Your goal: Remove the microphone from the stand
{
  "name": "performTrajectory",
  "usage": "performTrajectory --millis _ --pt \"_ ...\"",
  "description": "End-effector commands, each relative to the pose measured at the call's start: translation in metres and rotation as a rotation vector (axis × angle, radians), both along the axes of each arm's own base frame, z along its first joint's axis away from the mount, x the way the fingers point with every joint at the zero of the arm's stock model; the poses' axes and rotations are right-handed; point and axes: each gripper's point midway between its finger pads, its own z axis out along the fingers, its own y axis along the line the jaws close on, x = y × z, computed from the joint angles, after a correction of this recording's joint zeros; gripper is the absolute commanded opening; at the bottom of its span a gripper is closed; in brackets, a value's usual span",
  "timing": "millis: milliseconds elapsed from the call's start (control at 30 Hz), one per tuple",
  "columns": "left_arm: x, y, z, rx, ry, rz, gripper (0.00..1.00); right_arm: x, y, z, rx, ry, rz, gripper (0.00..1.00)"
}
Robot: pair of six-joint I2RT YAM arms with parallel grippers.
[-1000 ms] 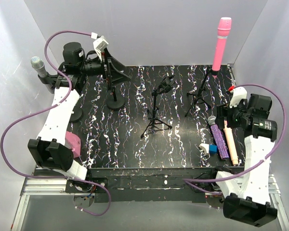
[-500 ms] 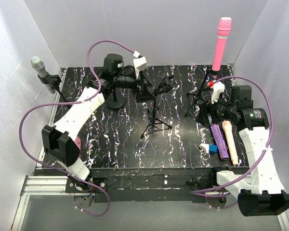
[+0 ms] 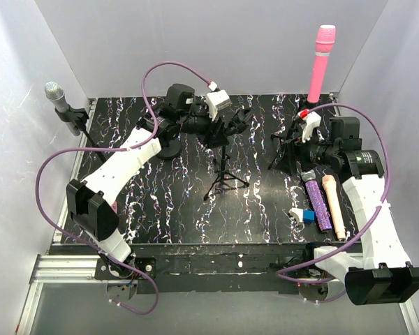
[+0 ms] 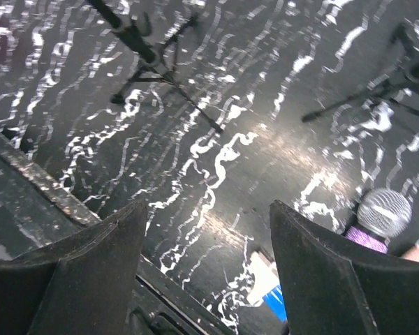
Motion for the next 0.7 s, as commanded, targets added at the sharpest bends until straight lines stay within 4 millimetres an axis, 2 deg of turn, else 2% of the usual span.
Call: performTrajectory --millis 0,100,200,300,467,667 --pt "-0.003 0.002 0.022 -0.021 -0.050 -0.012 0.39 -0.005 0.037 0.011 0.138 -0.009 0.172 0.77" --pt "-0.021 0.000 0.033 -0.075 -0.072 -0.132 0.31 -0.011 0.057 0.002 0.172 0.057 0.258 0.78" --pt "-0.033 0.001 0.042 -0.115 -0.097 -0.236 0.18 -0.017 0.081 -0.003 0.206 0.110 0.350 0.77" --pt "-0.036 0.009 0.050 -0.157 -0.107 -0.323 0.11 -0.021 0.096 -0.005 0.250 0.160 0.448 0.74" --pt "-0.040 0.021 0.049 -0.179 -0.076 -0.402 0.08 -0.018 0.107 -0.014 0.285 0.126 0.643 0.71" --pt "-0.049 0.027 0.042 -0.172 -0.096 -0.419 0.07 0.005 0.128 -0.026 0.407 0.240 0.650 0.68"
